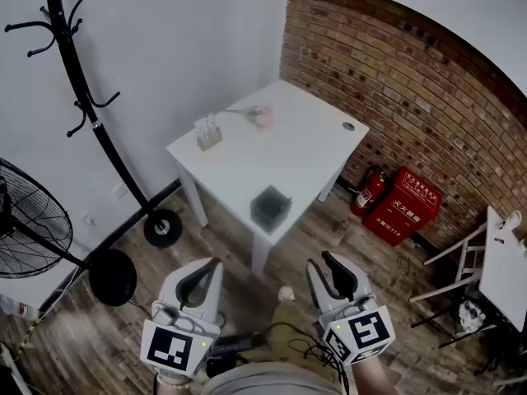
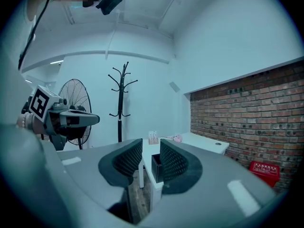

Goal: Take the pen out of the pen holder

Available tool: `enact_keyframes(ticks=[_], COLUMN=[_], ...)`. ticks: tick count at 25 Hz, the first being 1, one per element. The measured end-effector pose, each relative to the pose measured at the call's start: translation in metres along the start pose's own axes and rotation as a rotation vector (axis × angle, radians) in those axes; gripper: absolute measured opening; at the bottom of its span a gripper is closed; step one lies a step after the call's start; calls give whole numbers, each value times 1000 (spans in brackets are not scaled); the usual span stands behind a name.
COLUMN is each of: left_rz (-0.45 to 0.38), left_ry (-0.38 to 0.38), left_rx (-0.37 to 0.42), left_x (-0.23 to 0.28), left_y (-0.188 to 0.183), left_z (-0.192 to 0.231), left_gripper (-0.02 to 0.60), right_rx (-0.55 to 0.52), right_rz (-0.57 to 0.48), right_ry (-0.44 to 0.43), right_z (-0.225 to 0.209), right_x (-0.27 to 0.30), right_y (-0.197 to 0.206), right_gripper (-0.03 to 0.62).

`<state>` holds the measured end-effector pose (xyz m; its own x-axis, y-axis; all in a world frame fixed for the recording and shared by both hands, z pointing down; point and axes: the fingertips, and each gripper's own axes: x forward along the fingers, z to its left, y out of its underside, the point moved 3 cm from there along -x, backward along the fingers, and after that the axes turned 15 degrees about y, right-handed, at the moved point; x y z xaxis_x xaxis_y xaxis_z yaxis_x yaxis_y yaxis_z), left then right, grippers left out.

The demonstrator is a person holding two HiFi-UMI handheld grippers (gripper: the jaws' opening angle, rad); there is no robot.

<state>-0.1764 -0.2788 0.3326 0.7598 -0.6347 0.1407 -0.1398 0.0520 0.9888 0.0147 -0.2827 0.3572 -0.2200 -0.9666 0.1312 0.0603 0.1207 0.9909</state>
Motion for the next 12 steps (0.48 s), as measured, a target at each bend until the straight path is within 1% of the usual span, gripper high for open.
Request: enact_keyframes(ticks=[12], left_rz=[6], left_ry=[-34], left_rx=[-10], left_x=[19], left_y=[3], left_z=[17], left_gripper=[-6], right_rx=[-15], right_rz=[4], right_ry=[-45], right_z=[-7], right_x=[33], right_y=[1], right_gripper=[104])
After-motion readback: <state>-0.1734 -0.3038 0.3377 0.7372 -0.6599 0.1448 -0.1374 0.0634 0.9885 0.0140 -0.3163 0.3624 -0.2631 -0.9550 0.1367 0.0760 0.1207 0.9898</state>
